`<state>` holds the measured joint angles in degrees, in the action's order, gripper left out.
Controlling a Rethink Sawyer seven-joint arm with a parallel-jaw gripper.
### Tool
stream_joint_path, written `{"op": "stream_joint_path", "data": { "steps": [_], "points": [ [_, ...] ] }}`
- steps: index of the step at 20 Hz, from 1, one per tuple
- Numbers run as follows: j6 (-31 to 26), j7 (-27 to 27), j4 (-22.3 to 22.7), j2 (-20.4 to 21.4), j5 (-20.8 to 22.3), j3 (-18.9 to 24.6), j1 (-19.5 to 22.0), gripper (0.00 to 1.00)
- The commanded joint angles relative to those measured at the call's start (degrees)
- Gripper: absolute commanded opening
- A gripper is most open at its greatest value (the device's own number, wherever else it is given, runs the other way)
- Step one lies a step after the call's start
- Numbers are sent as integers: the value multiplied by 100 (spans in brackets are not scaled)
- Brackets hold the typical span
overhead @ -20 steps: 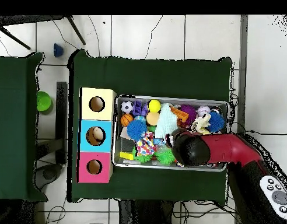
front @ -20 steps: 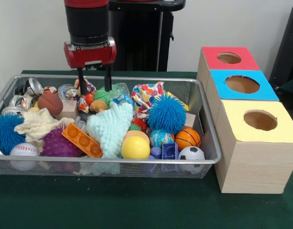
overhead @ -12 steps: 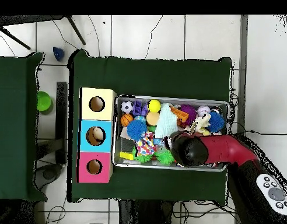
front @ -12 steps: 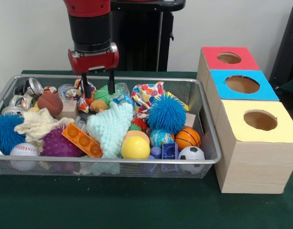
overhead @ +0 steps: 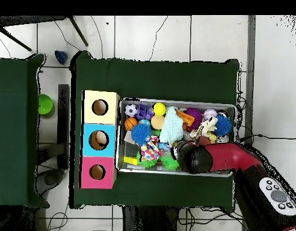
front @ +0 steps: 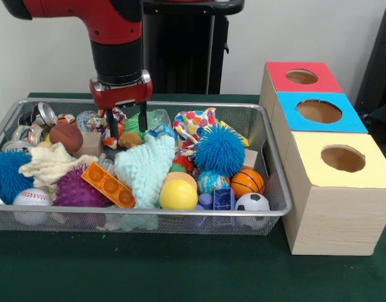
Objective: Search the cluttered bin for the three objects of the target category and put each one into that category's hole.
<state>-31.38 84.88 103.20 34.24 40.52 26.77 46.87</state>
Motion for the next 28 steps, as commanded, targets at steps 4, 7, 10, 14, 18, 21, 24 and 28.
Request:
{"op": "stream_joint_path", "data": {
  "steps": [4, 7, 10, 14, 18, 21, 24, 28],
  "points": [
    [302, -83, -706, -504, 569, -166, -44, 100],
    [413, -80, -806, -691, 630, -114, -26, 100],
    [440, -105, -893, -797, 687, -86, -12, 100],
    [524, -51, -1116, -993, 822, -166, -88, 100],
    [533, -47, -1224, -1133, 836, -180, -85, 100],
    [449, -45, -1228, -1158, 807, -193, -95, 100],
    [350, -27, -1220, -1142, 761, -226, -112, 100],
    [-54, -87, -1145, -1047, 601, -294, -126, 100]
  ]
}}
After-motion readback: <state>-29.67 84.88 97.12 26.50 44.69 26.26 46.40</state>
